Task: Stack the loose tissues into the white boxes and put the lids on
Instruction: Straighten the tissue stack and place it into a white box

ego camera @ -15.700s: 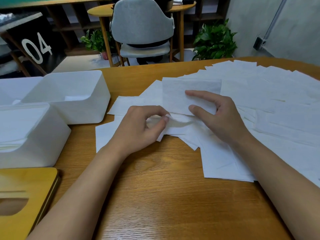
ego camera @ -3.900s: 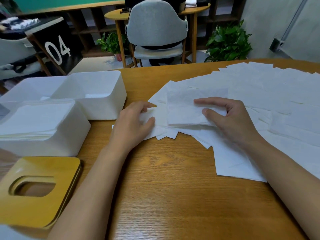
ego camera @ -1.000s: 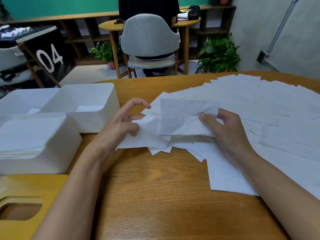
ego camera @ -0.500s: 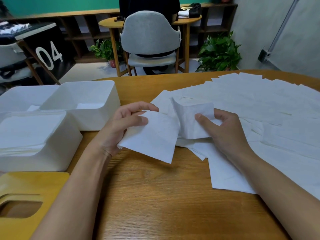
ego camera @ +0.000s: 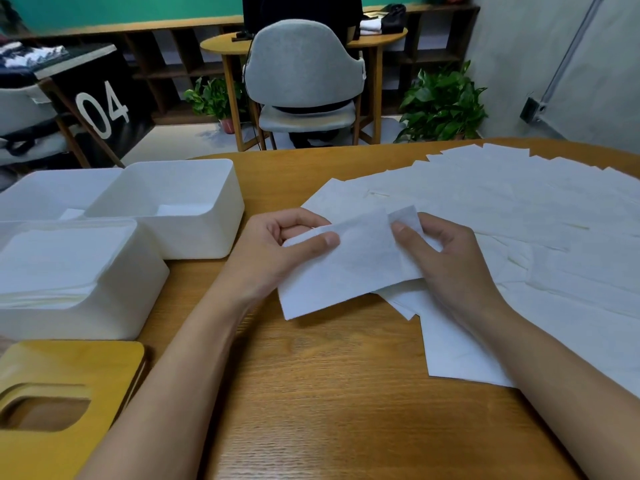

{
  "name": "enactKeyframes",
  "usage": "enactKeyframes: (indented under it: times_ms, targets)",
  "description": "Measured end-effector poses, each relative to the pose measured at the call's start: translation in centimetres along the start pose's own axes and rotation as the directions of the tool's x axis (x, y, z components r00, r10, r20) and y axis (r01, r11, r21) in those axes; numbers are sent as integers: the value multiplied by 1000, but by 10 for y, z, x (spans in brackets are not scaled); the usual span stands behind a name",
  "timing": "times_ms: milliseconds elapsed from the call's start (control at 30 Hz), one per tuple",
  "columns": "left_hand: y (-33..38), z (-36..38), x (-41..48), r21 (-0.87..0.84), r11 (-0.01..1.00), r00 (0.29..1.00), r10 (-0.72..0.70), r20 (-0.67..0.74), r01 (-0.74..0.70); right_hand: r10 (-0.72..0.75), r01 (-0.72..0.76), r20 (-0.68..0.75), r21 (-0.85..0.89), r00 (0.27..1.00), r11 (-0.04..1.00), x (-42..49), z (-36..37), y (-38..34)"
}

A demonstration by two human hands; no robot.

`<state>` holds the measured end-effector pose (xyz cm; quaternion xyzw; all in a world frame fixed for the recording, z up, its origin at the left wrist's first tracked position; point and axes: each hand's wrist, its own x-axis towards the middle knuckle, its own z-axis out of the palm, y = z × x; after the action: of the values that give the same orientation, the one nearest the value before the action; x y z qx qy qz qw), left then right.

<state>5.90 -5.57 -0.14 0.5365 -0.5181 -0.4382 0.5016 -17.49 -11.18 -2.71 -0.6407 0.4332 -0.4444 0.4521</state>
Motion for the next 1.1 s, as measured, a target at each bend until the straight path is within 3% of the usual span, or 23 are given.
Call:
enactKeyframes:
  times_ms: [367,567,767,967,1100]
  targets:
    - [-11,13,2,213,975,992,87,-96,-65,98,-110,137,81,986,991,-4,5,-5]
    - [-18,15,6,220,973,990,97,-99,-73,13,-18,169,31,986,999,-6,6,-6]
    - [-22,15,6,443,855,946,322,-46,-270,-10,7,169,19,986,1000,-6,5,-4]
    - [-14,7,3,427,882,976,217,3,-197,-90,105,208,-58,974,993,-7,4,-5]
    - [-9,5,1,375,899,970,242,2,-225,-120,136,266,-42,957,990,-7,4,-5]
